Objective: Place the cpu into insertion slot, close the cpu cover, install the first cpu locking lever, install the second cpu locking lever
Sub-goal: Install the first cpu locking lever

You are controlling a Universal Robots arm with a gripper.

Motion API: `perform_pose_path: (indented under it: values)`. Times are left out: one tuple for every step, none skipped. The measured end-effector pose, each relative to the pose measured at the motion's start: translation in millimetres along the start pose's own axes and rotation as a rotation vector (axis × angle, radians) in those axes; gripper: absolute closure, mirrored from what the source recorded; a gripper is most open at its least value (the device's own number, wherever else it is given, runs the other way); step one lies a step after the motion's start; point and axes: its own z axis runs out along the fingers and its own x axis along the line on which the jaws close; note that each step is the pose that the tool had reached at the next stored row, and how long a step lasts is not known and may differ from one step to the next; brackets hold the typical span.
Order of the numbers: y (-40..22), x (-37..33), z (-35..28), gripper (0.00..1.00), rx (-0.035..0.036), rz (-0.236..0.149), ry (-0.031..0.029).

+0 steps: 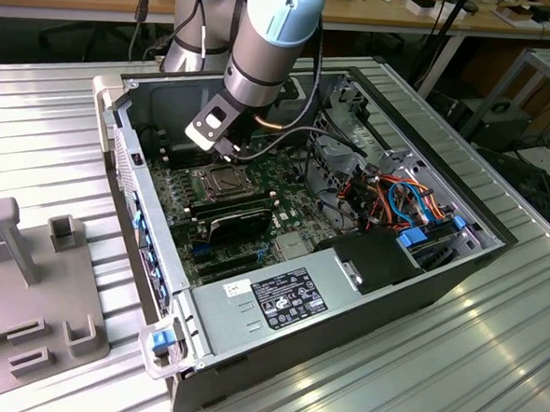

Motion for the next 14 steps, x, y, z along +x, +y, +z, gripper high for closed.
perform_pose_path:
  values:
    - [0.8, 0.1, 0.1, 0.89, 0.0002, 0.000, 0.0000]
    - [1.5, 0.2, 0.3, 0.89, 0.0003, 0.000, 0.0000]
    - [2.1, 0.3, 0.4, 0.89, 0.0004, 0.000, 0.0000]
    - [2.6, 0.4, 0.6, 0.89, 0.0005, 0.000, 0.0000]
    - [2.8, 0.5, 0.6, 0.89, 0.0006, 0.000, 0.0000]
    - [3.1, 0.6, 0.7, 0.89, 0.0007, 0.000, 0.0000]
    - [3.4, 0.6, 0.8, 0.89, 0.0008, 0.000, 0.0000]
    - [3.8, 0.7, 0.8, 0.89, 0.0009, 0.000, 0.0000]
    - [4.1, 0.8, 0.9, 0.89, 0.0010, 0.000, -0.0001]
    - [4.5, 0.9, 0.9, 0.89, 0.0011, 0.000, 0.0000]
    - [4.9, 0.9, 0.9, 0.89, 0.0012, 0.000, -0.0001]
    - [5.7, 1.1, 1.0, 0.89, 0.0012, 0.000, 0.0000]
    - [6.5, 1.2, 1.0, 0.89, 0.0014, 0.000, 0.0000]
    - [6.9, 1.3, 1.0, 0.89, 0.0014, 0.000, 0.0001]
